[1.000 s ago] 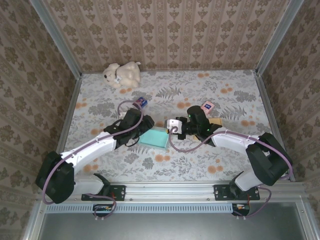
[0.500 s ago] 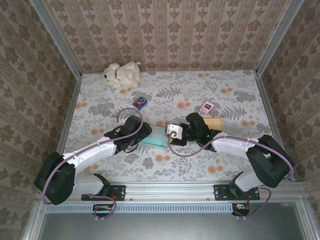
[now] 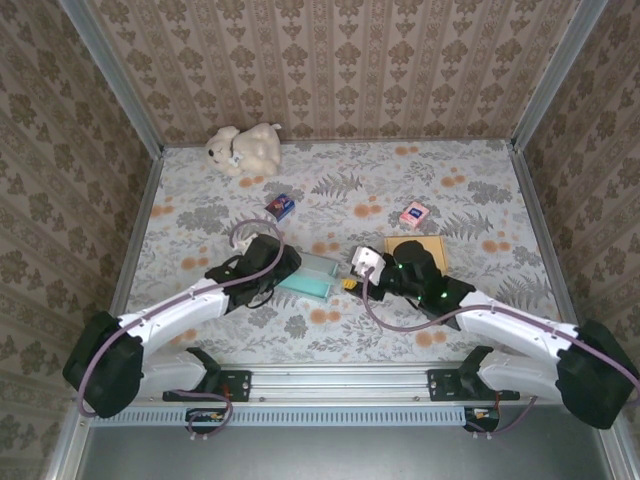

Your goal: Fold the paper box

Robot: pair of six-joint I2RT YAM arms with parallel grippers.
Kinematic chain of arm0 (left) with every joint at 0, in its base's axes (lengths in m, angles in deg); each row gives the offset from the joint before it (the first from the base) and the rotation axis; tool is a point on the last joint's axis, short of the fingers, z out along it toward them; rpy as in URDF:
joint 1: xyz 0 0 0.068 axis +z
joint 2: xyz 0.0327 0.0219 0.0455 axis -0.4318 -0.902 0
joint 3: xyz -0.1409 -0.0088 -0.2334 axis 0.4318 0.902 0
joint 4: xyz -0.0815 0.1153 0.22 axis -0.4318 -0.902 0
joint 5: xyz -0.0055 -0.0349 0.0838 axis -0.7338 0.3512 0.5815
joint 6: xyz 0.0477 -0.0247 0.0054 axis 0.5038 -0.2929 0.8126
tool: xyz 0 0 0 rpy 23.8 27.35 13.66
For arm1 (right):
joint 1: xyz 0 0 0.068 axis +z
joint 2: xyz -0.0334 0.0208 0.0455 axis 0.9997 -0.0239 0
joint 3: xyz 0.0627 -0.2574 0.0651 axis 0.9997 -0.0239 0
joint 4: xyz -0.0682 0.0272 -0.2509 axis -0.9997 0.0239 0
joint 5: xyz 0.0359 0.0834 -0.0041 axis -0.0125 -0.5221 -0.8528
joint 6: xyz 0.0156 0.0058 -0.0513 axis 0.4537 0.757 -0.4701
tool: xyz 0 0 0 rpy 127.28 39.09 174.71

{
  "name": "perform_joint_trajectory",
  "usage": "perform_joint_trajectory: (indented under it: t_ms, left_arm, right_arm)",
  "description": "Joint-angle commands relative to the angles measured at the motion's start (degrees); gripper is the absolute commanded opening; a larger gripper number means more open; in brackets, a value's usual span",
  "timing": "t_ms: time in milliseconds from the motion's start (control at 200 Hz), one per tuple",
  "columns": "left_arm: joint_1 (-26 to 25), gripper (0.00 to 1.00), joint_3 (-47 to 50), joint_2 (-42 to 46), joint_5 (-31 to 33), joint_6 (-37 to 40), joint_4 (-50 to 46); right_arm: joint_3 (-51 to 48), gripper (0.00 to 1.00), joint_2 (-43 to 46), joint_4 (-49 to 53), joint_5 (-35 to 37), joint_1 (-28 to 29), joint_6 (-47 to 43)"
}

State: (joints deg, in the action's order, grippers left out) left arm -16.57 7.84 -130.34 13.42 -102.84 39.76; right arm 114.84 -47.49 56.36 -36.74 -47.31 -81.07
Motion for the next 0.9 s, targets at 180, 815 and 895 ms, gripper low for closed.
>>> perform_joint_trajectory:
  t_ms: [180,815,895]
  left_arm:
    - [-1.24,0.79,1.82,1.59,2.88,-1.15,-1.31]
    - [-4.88,0.79,3.33,0.33,6.14,-1.25,-1.24]
    - [-5.37,0.79,3.60,0.51,6.65,-1.13,-1.17]
  right_arm:
    - [10.48,0.62,5.45,17.45,9.06,1.46,29.24]
    - [9.51,0.63,-10.09,6.86,25.97,11.65,44.83]
    - [10.37,0.63,-13.30,5.93,25.85,11.70,44.77]
